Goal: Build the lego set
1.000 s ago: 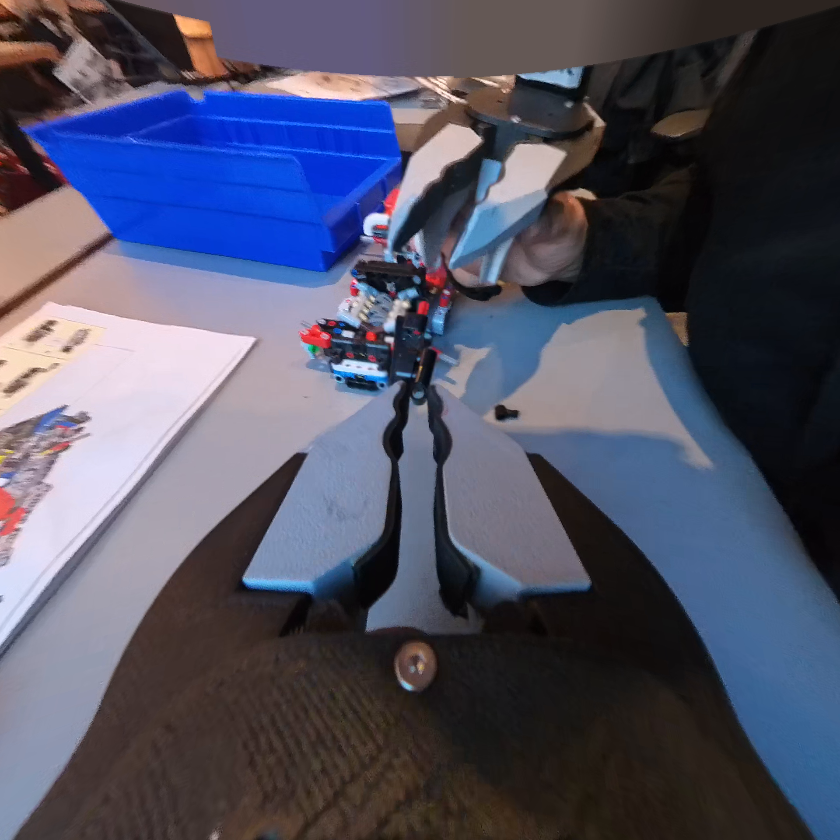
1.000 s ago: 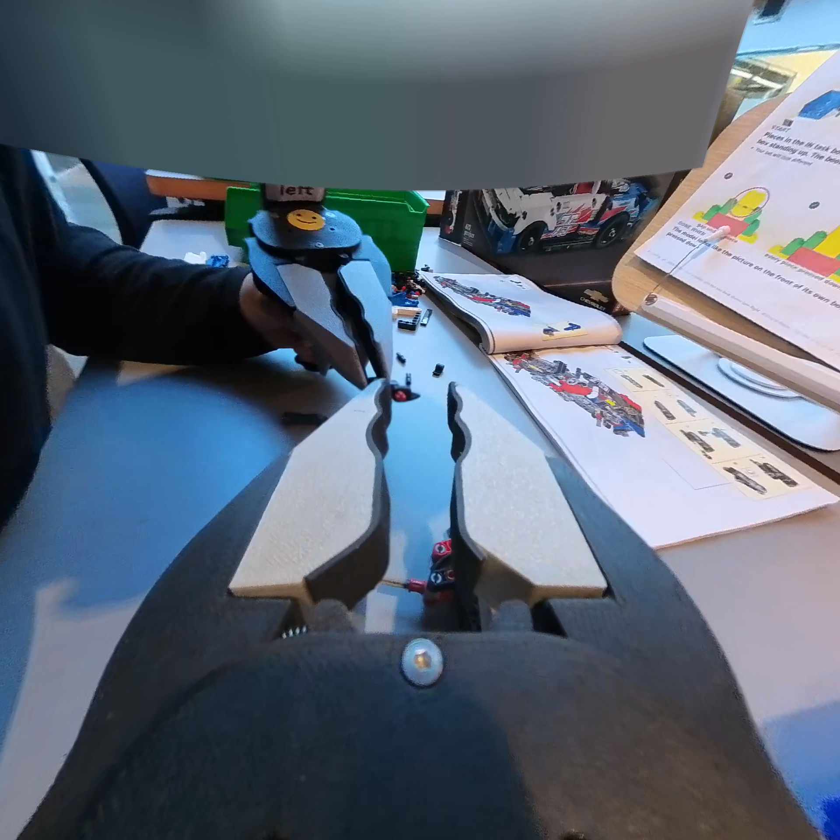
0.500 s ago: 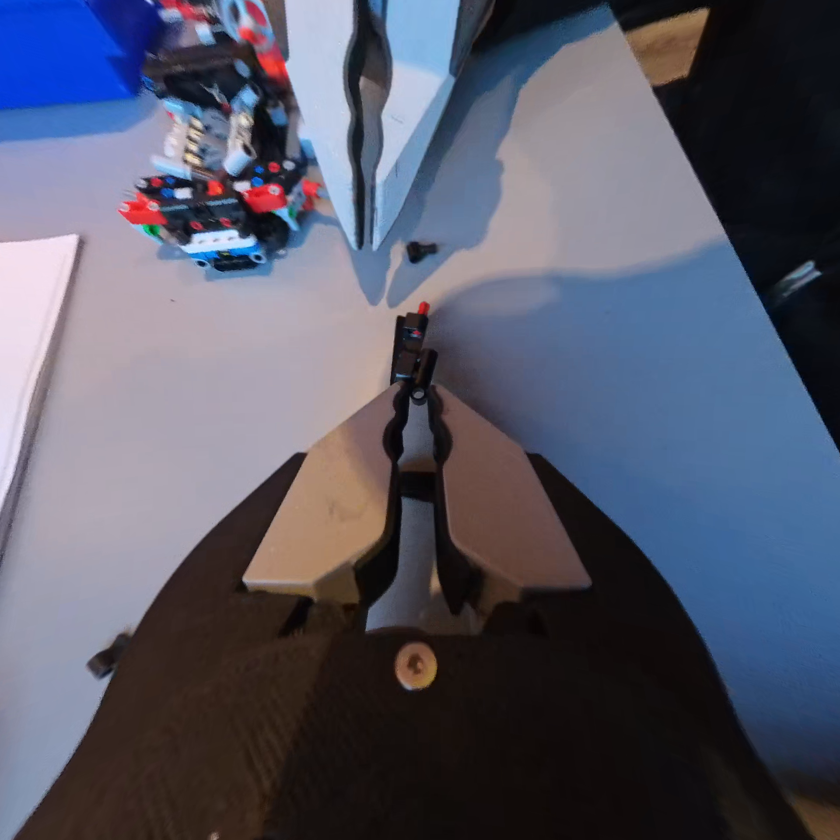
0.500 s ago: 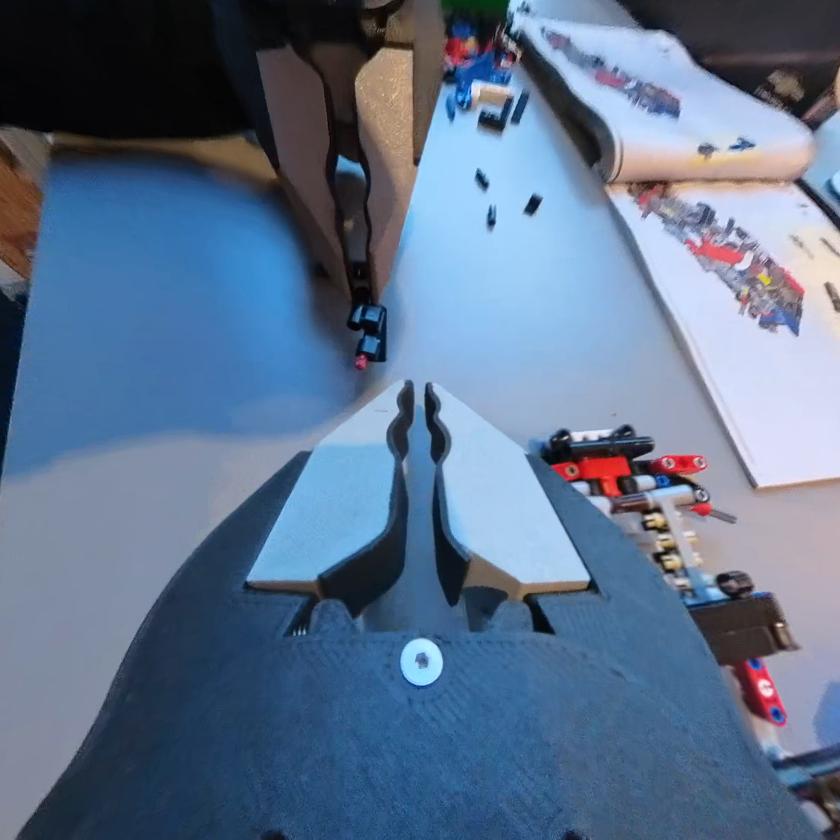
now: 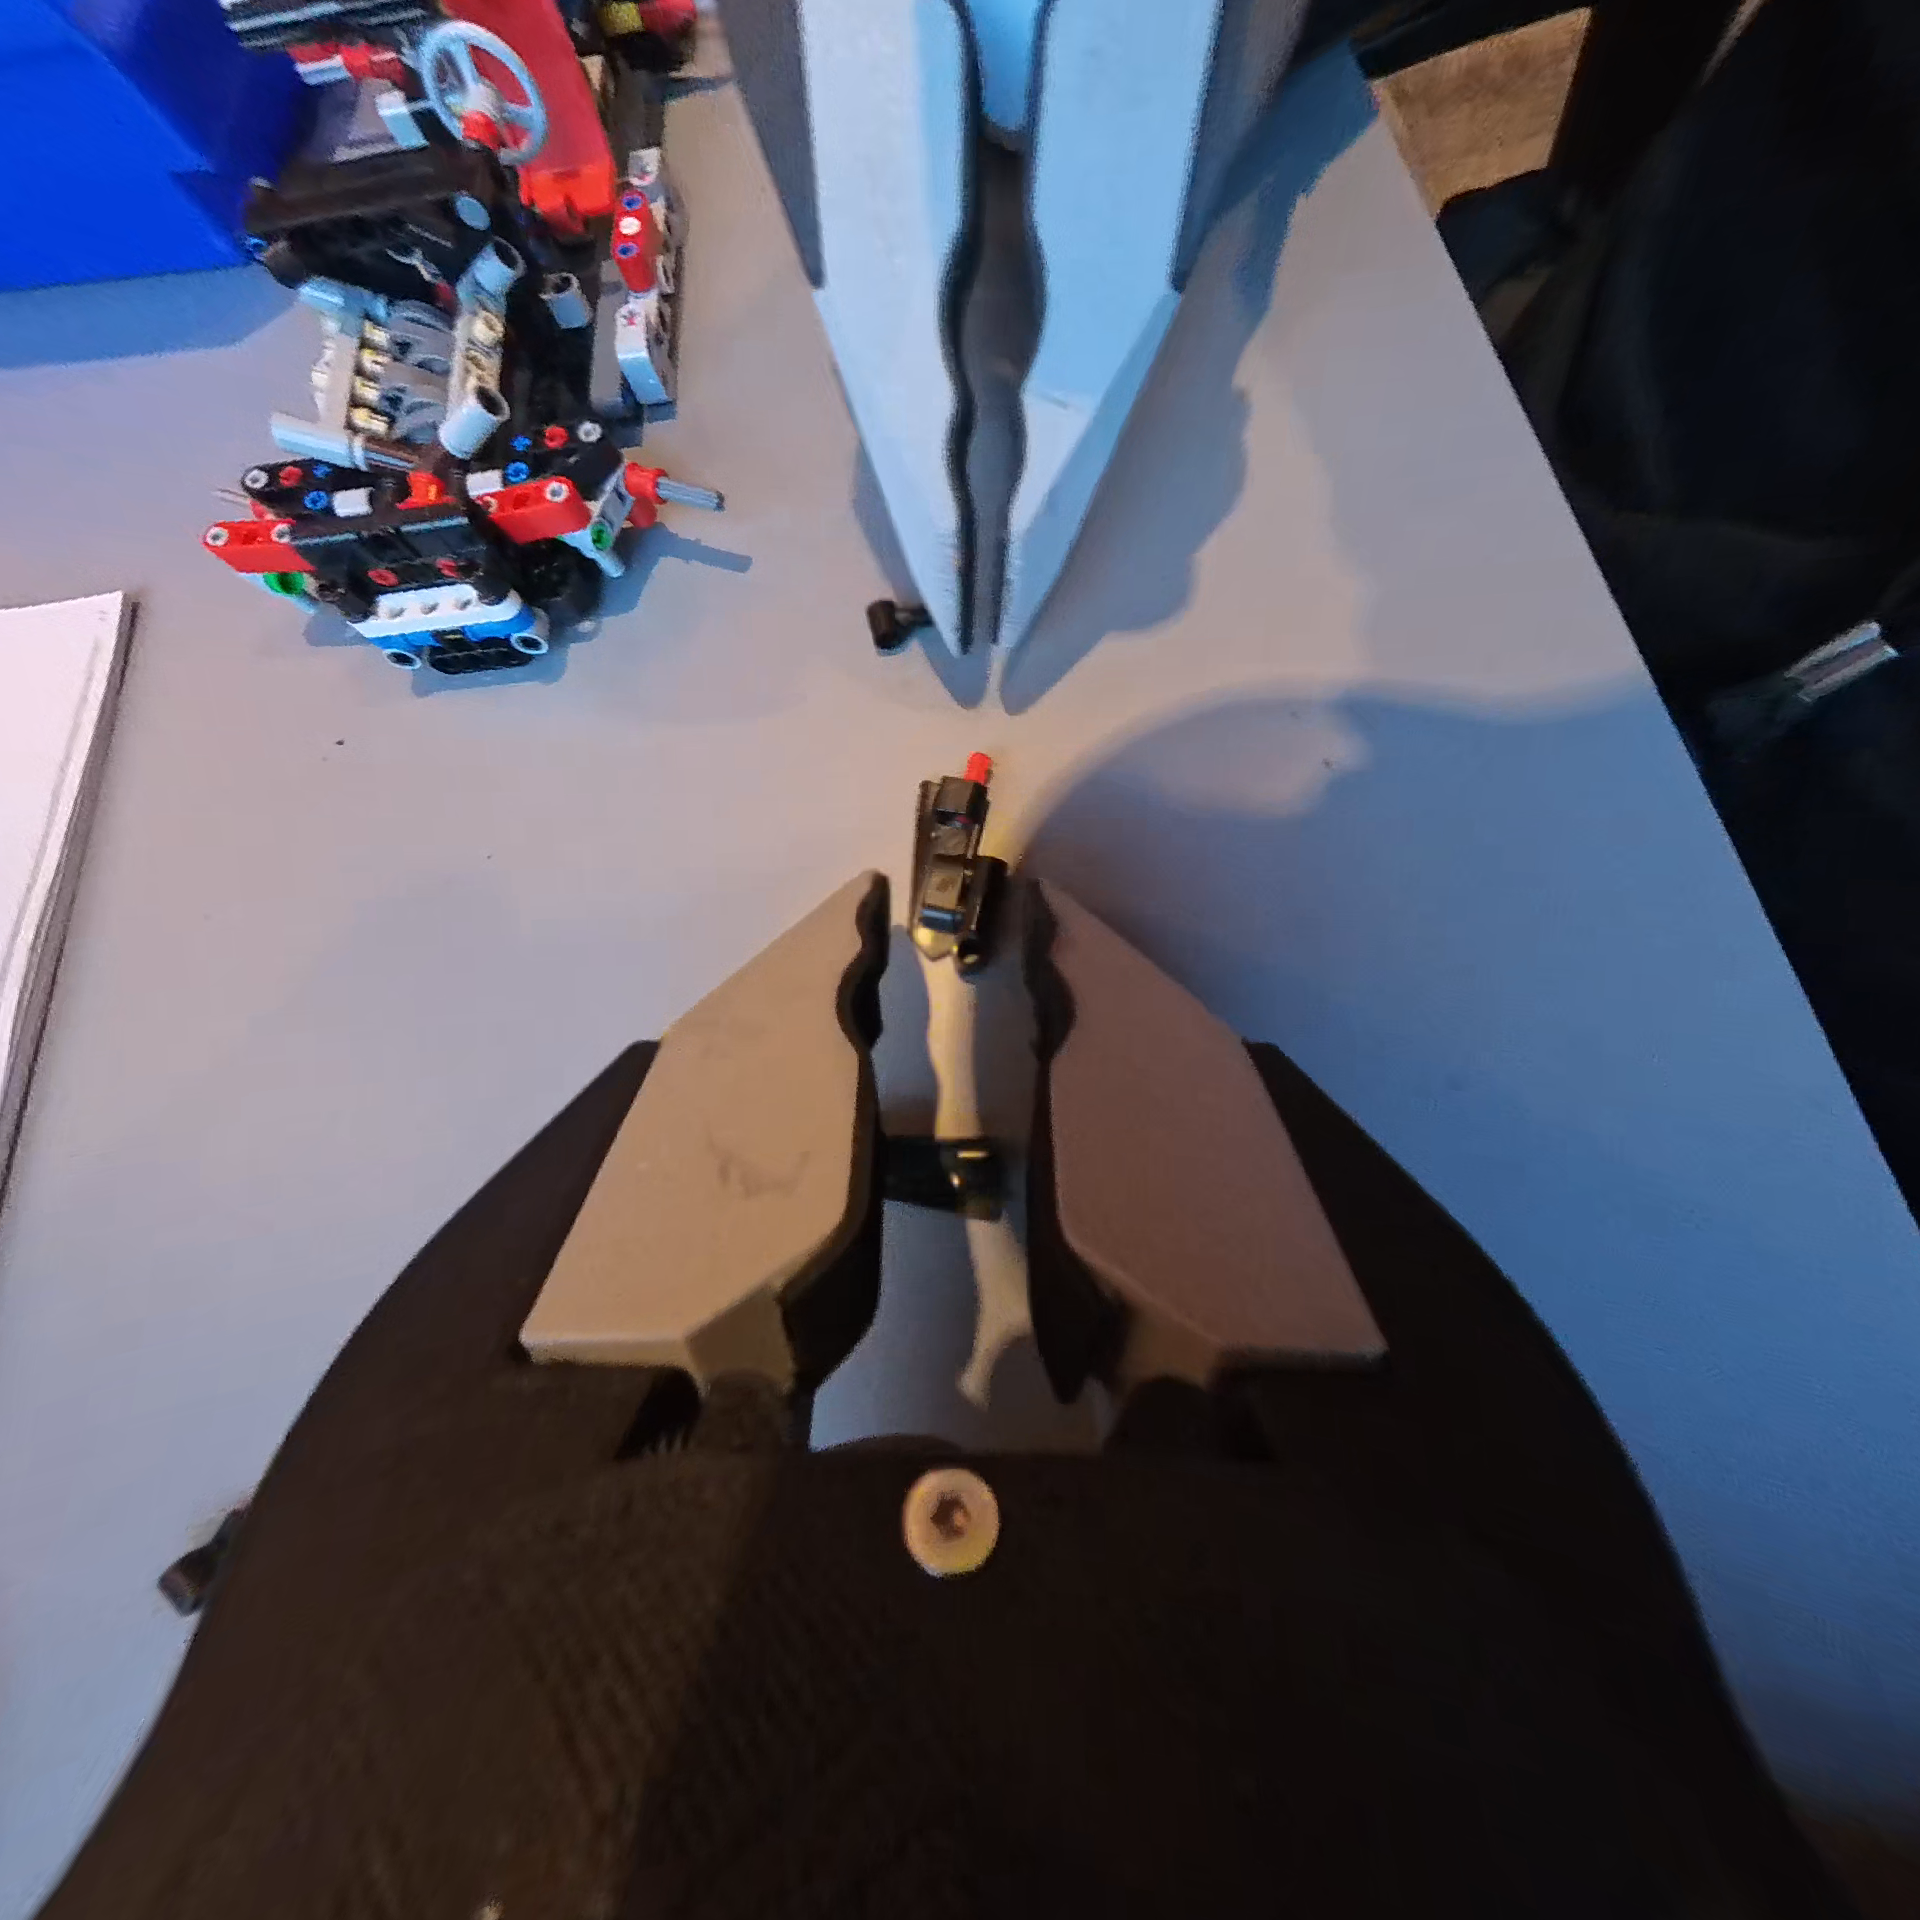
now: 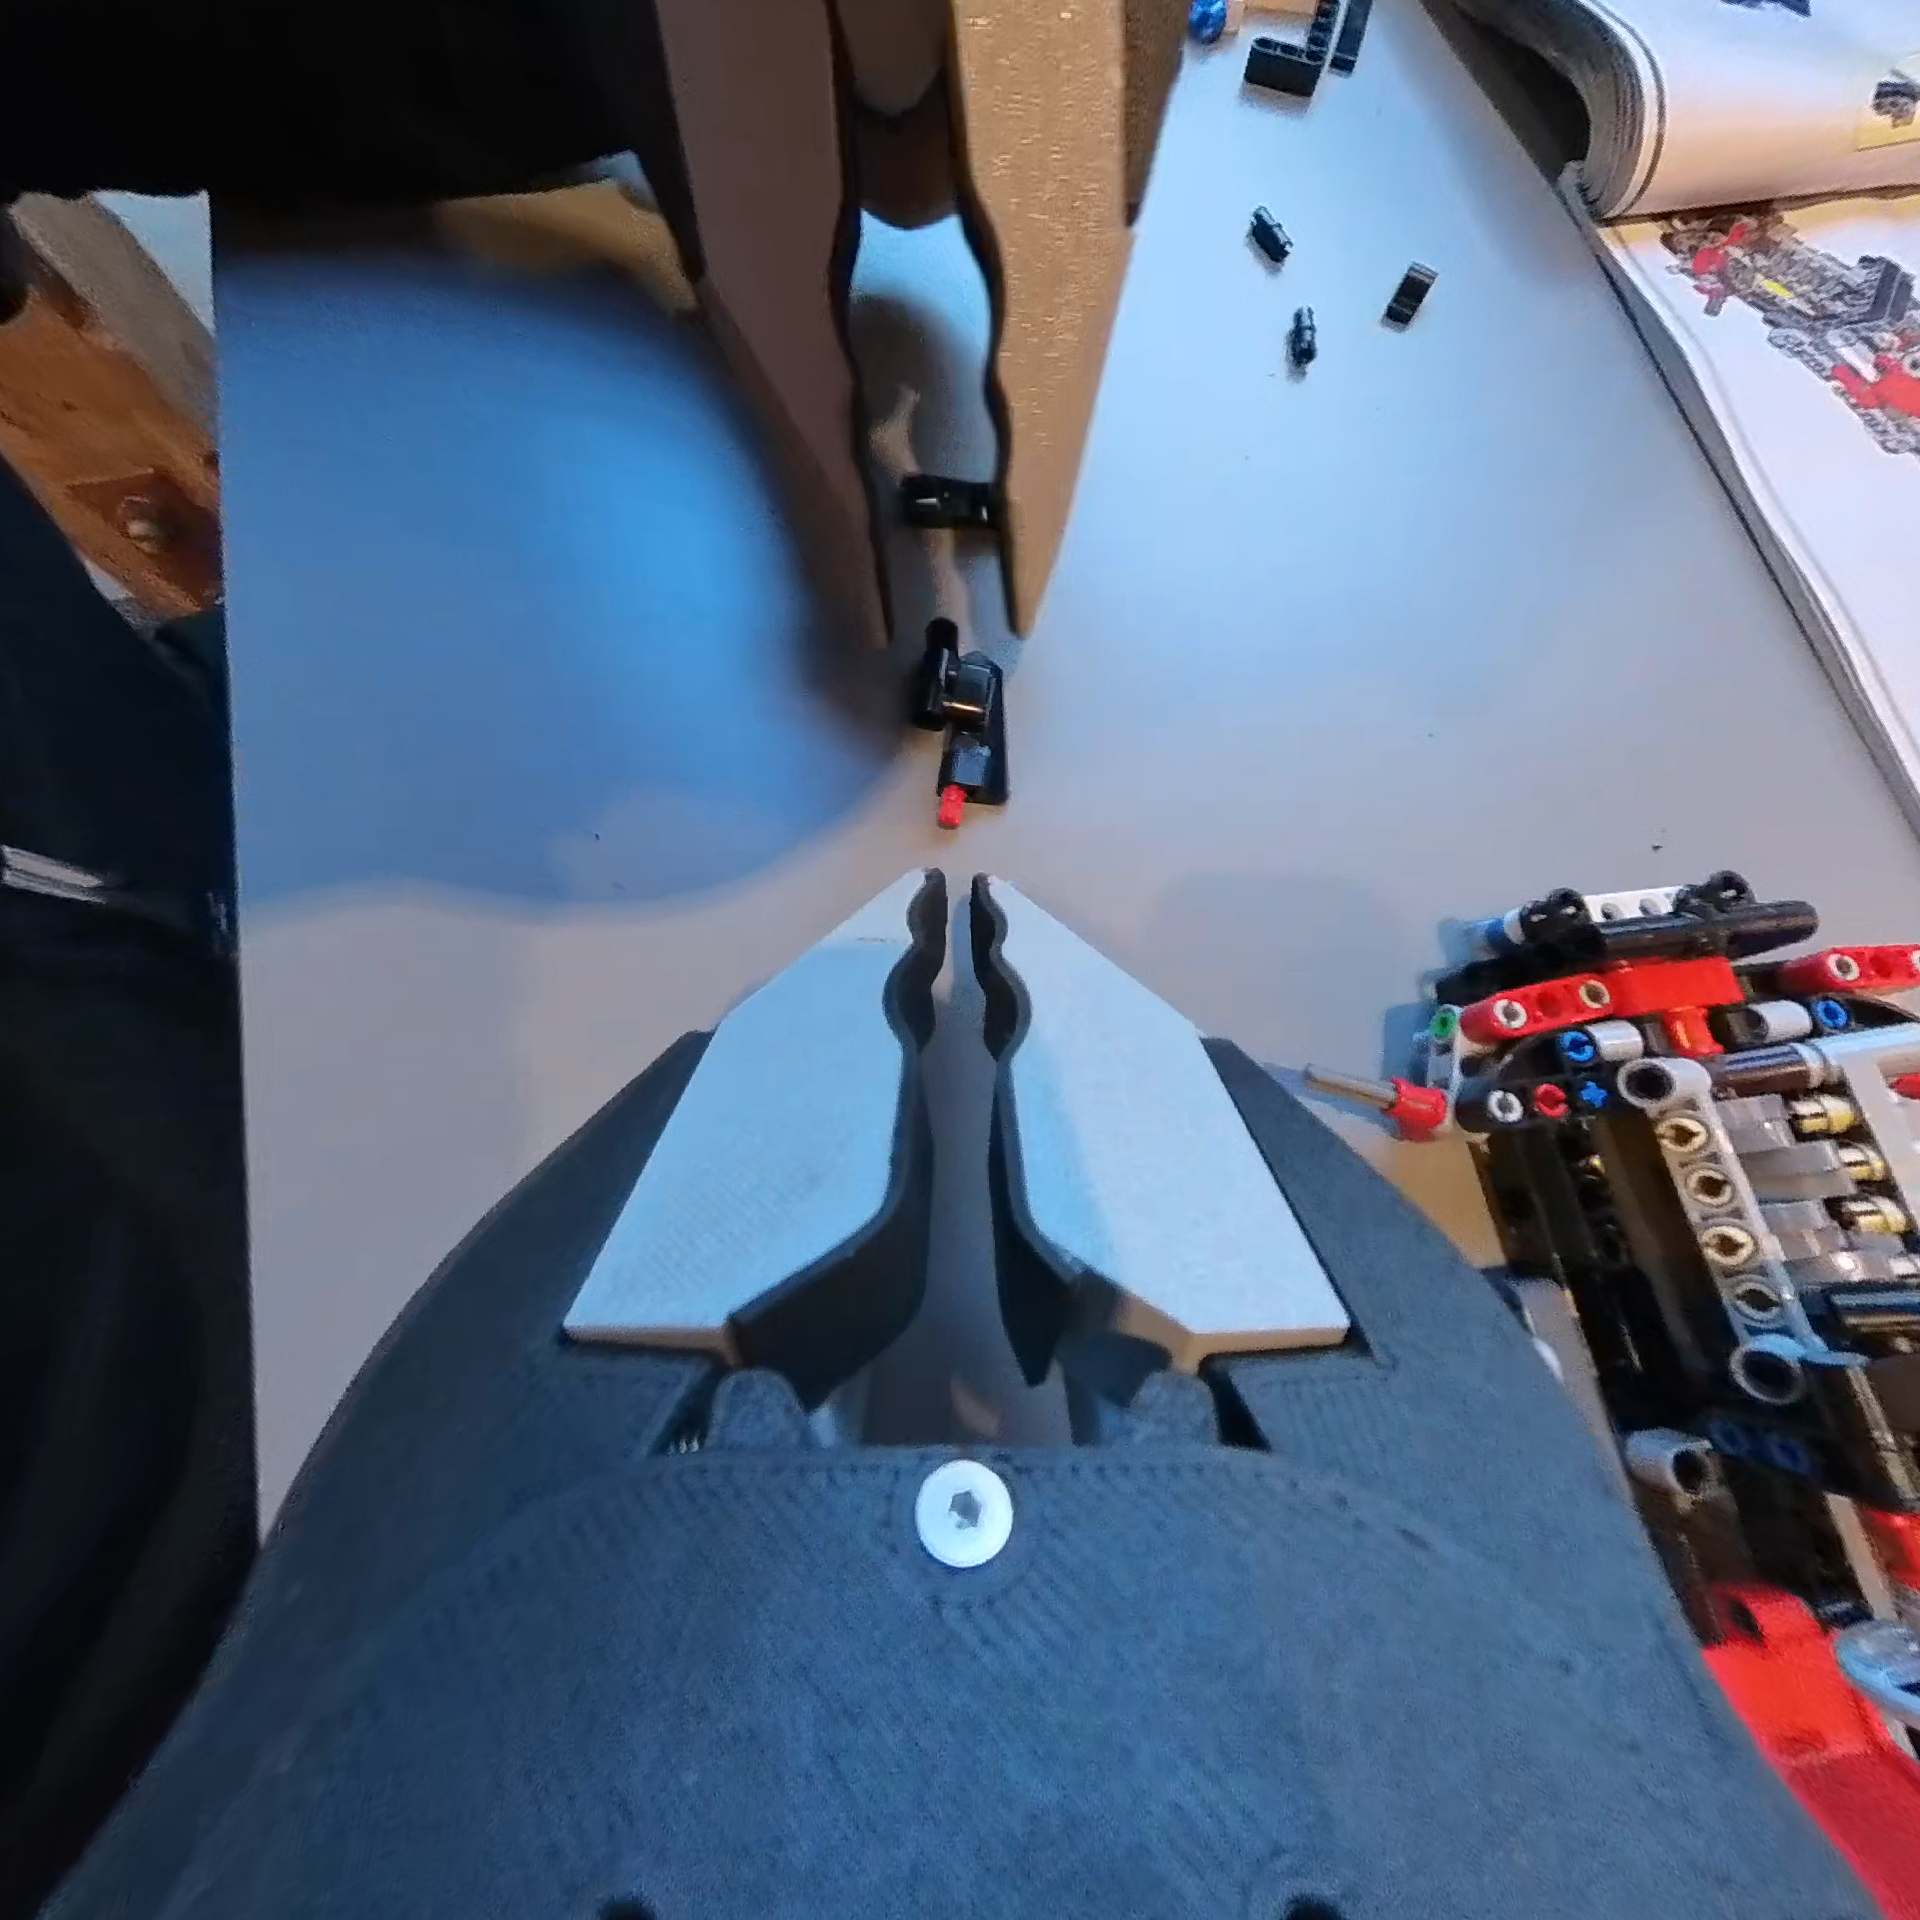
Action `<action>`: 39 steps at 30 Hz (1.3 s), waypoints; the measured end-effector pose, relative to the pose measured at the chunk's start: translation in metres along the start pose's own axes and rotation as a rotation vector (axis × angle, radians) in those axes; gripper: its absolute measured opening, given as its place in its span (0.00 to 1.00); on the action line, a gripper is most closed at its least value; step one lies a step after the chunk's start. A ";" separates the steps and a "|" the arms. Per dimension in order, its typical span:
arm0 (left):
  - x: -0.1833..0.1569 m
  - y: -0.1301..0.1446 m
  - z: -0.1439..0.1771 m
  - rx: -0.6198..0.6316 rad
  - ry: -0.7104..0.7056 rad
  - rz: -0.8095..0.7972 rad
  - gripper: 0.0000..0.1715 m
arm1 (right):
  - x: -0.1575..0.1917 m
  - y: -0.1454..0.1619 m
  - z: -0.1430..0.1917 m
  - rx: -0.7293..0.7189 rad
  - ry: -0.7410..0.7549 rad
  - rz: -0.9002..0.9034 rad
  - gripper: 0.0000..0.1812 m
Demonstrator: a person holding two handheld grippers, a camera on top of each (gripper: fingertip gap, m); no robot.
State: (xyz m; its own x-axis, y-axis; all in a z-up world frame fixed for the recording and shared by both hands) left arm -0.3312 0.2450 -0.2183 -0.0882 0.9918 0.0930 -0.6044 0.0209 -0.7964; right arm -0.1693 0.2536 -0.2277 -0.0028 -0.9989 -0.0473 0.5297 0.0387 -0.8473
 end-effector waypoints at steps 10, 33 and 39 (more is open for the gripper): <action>0.007 0.004 -0.020 0.040 0.098 0.106 0.10 | 0.003 -0.002 -0.014 0.052 -0.006 -0.011 0.00; 0.005 0.006 -0.023 0.012 0.080 0.168 0.09 | -0.005 -0.008 -0.020 0.159 -0.098 -0.036 0.00; 0.005 0.005 -0.023 0.012 0.080 0.165 0.09 | -0.006 -0.009 -0.021 0.165 -0.103 -0.019 0.00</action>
State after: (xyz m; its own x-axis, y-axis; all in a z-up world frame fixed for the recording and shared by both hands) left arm -0.3169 0.2527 -0.2358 -0.1236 0.9885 -0.0866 -0.5967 -0.1438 -0.7895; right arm -0.1918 0.2596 -0.2311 0.0678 -0.9973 0.0294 0.6619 0.0229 -0.7493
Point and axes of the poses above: each gripper's, where its closed fingertips meet, z back along the fingers, y out of its underside, x = y × z across the jaws, the point moved 8 cm from there along z, back along the fingers, and after that the axes turned 6 degrees about -x, right-handed, at the moved point
